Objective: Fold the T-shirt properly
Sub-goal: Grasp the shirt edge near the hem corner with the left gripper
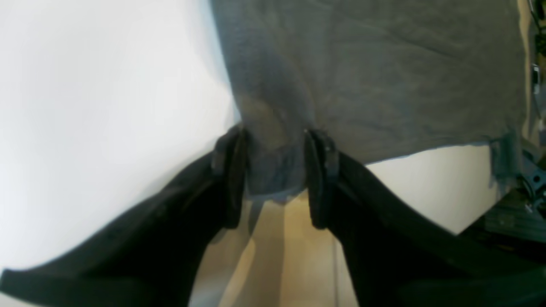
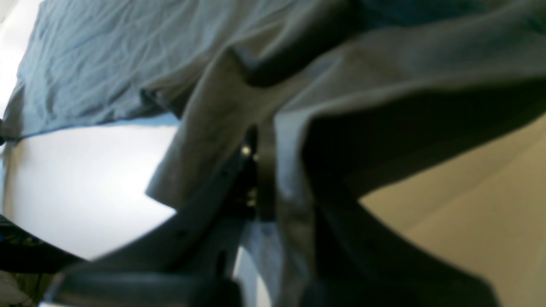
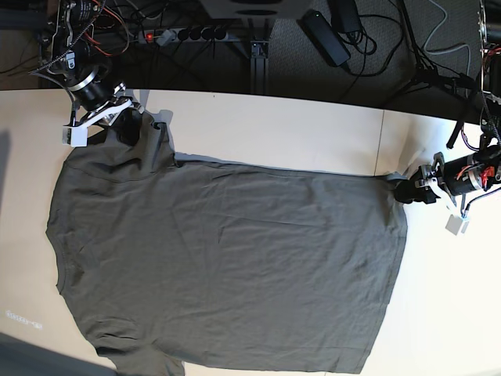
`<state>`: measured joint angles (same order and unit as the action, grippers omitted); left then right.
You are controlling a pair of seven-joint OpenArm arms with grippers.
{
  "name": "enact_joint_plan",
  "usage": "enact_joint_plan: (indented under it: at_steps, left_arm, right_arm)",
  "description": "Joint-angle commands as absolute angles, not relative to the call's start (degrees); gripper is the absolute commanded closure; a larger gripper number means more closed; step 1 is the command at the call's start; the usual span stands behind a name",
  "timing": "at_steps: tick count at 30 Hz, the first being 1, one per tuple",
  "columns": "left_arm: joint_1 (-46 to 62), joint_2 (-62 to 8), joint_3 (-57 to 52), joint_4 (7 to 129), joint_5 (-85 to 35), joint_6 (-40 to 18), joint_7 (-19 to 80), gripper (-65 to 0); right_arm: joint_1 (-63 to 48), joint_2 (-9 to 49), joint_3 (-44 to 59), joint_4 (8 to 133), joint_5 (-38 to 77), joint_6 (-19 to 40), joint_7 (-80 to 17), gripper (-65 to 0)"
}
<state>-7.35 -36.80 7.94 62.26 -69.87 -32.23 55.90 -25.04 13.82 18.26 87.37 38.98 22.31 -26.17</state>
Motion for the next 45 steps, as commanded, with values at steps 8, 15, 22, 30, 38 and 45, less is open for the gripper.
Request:
enact_joint_plan:
  at_steps: [8,15,22,30,38,45]
  left_arm:
    - [-8.08,-35.68,10.48,62.46,-64.82,-30.89,53.87,-27.5]
    - [-11.49,-34.76,10.48,62.46,-65.78,-30.87,54.26,-27.5]
    - [-12.49,-34.72,10.5,62.46,-65.45,-30.92,52.23,-21.6]
    - [-12.49,-33.21,10.5,62.46,-56.45,-31.16,45.06,0.0]
    - [-12.34,-33.76,10.5,62.46,-44.16,-31.27,37.45,0.0]
    - [-12.19,-35.07,10.5,62.46,-43.64,-38.46,37.95,0.0]
  right_arm:
    - [-25.41,14.44,18.52,87.29,36.88,21.91,-28.53,0.0]
    - [-25.41,14.44,18.52,87.26,37.04,21.93,-28.56,0.0]
    - [-25.23,14.44,18.5,87.29,37.08,21.91,-28.51,0.0]
    - [-25.21,14.44,18.52,87.26,37.08,21.91,-28.51,0.0]
    - [-25.23,14.44,18.52,87.26,37.06,21.91,-28.53,0.0]
    - [-25.23,14.44,18.52,87.29,36.8,21.93,-28.58,0.0]
